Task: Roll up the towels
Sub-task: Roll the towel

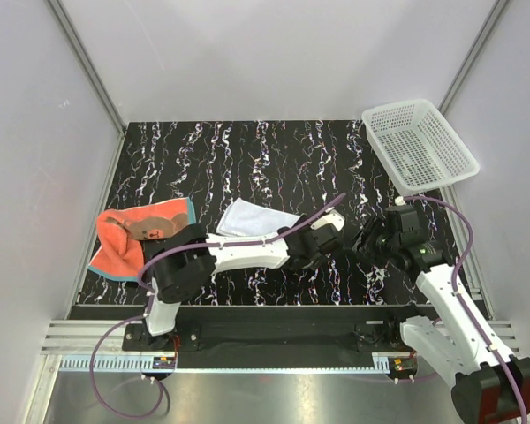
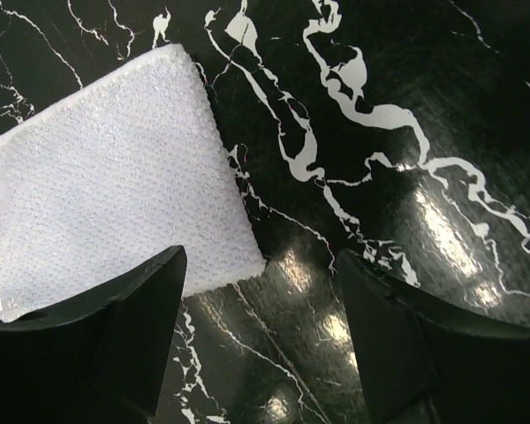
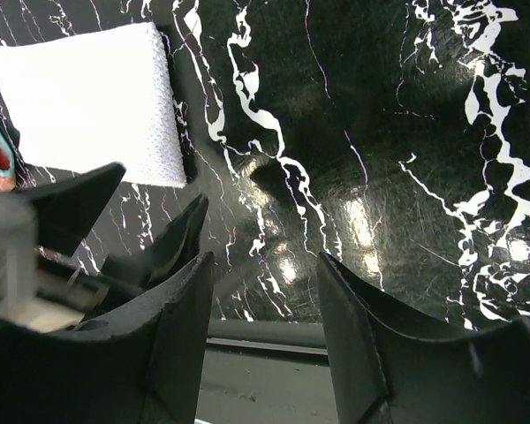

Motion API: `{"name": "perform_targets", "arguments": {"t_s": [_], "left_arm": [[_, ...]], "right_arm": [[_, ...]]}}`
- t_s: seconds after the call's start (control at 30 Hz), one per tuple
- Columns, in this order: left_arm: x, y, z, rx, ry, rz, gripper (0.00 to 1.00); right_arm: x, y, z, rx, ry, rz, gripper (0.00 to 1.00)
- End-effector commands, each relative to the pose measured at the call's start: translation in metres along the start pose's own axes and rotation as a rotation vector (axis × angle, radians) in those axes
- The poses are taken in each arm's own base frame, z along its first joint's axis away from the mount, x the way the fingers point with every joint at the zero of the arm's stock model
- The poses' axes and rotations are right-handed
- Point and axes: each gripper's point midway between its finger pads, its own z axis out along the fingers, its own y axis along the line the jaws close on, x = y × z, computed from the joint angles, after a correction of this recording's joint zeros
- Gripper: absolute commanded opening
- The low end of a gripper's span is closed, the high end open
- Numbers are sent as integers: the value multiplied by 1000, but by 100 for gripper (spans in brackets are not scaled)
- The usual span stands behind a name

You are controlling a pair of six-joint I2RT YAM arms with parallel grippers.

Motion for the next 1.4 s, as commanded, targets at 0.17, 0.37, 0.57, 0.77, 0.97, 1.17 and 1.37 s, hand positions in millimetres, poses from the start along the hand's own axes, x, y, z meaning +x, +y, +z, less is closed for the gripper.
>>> {"name": "perform_targets", "arguments": {"t_s": [0.17, 0.37, 0.57, 0.77, 0.97, 1.17, 1.37], "left_arm": [[6, 11, 21, -117, 20, 1, 71], [19, 14, 32, -118, 47, -8, 68], [32, 15, 39, -104, 69, -8, 56], [43, 14, 40, -77, 73, -30, 41], [47, 13, 35, -46, 67, -41, 12], [42, 8, 22, 21, 49, -69, 0], [22, -9, -9, 215, -6, -186, 0]], "right_arm": [[-9, 8, -5, -12, -26, -19, 57], [-8, 7, 1, -2, -12, -25, 57], [-9, 8, 3, 0, -5, -19, 57], [-9, 6, 5, 16, 4, -17, 57], [-10, 6, 6, 18, -2, -9, 57], [-13, 14, 7, -7, 3, 7, 57], [-11, 39, 20, -124, 58, 10, 62]]}}
